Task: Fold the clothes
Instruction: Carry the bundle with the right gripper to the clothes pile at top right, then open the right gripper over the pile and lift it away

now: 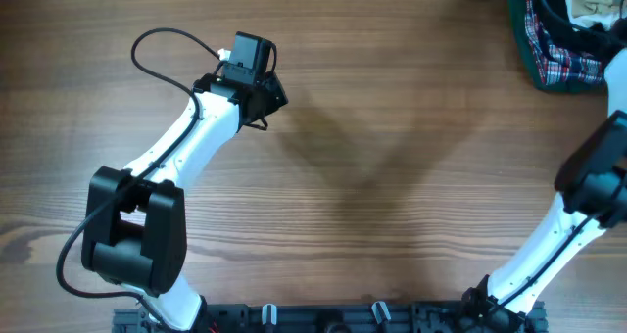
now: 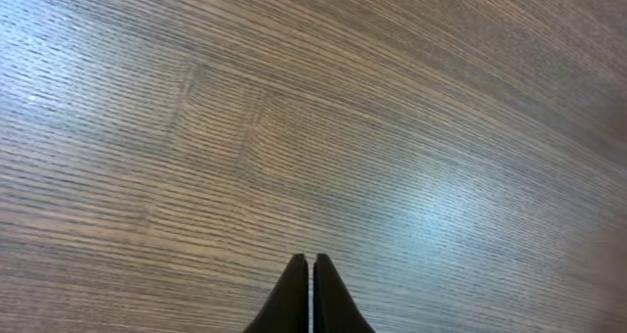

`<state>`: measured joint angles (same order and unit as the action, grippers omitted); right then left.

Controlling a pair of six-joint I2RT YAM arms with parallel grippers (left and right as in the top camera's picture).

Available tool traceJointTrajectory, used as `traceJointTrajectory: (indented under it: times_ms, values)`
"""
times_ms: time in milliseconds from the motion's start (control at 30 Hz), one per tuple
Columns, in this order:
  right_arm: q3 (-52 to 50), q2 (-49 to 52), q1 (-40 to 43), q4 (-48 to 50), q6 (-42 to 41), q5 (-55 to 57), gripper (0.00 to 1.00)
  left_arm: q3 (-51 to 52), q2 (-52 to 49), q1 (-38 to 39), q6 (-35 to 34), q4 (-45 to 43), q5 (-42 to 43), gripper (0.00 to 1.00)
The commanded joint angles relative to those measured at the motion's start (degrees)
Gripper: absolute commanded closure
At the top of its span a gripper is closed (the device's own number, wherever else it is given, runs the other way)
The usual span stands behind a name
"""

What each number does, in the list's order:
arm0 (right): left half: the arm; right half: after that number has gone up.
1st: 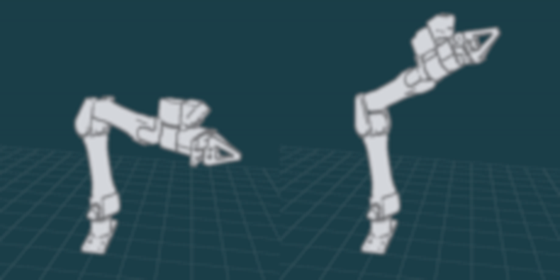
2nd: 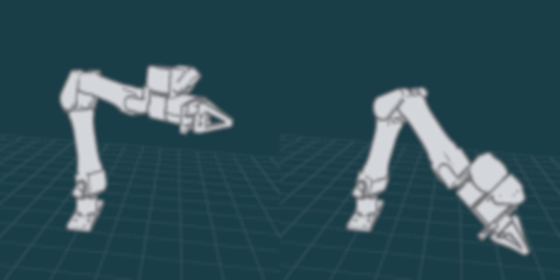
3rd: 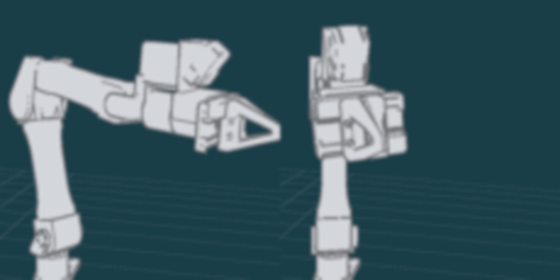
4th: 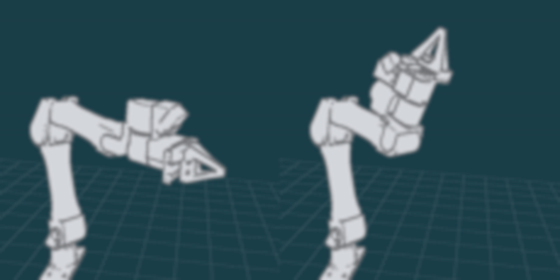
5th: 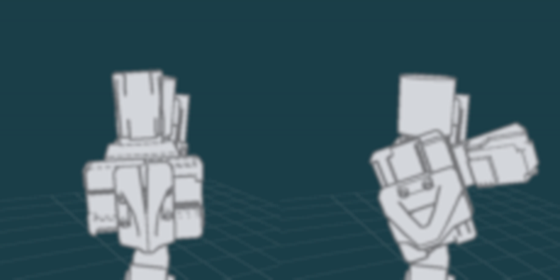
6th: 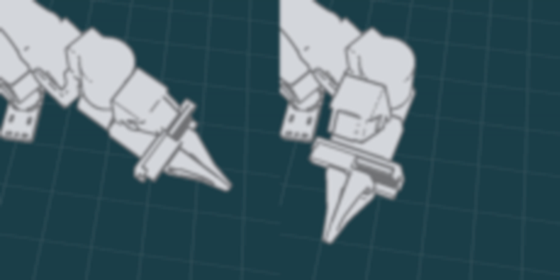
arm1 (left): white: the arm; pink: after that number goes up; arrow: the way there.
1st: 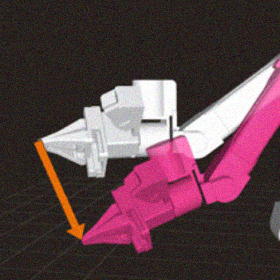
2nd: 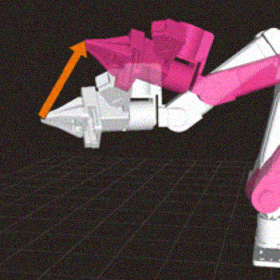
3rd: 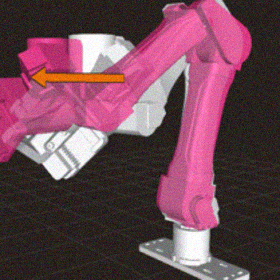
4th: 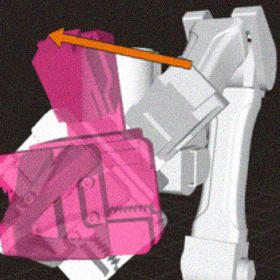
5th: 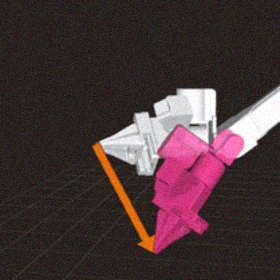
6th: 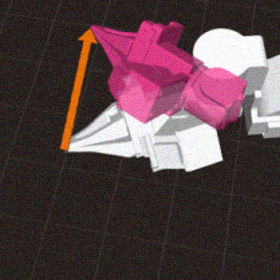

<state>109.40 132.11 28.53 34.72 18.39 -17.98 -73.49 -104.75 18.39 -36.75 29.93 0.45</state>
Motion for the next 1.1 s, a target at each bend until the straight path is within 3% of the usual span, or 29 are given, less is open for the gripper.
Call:
traceJointTrajectory:
  times_ms: [0,267,400,633,700,800,867,1067]
  values:
    - [5.95,5.6,0.33,1.33,0.83,-1.38,0.96,-0.76,0.81,0.24,0.24,-0.17,-1.88,0.96]
    - [18.97,8.22,0.37,1.31,-0.59,-1.27,0.96,-0.7,0.61,0.68,-1.46,-0.79,-3.76,0.96]
    - [19.58,10.47,0.37,-5.46,0.04,-2.82,0.96,-0.7,0.61,0.9,-1.46,-0.81,-3.78,0.96]
    - [19.58,15.91,0.37,-6.73,-0.42,-4.79,0.94,-0.7,0.61,1.75,-1.49,-0.9,-3.76,0.96]
    - [19.58,15.91,0.37,-7.1,-0.66,-4.81,0.92,-0.7,0.61,1.75,-1.49,-1.05,-3.76,0.96]
    - [19.58,15.87,0.31,-7.56,-3.5,-4.79,0.64,-0.7,0.61,1.75,-1.46,-1.05,-3.8,0.95]
    - [19.58,15.58,0.24,-7.58,-5.31,-4.83,0.57,-0.7,0.61,1.75,-1.46,-1.16,-3.8,0.95]
    - [19.58,13.16,-0.15,-10.38,-6.78,-7.85,0.58,-0.7,0.61,1.75,-1.46,-2.54,-3.8,0.95]
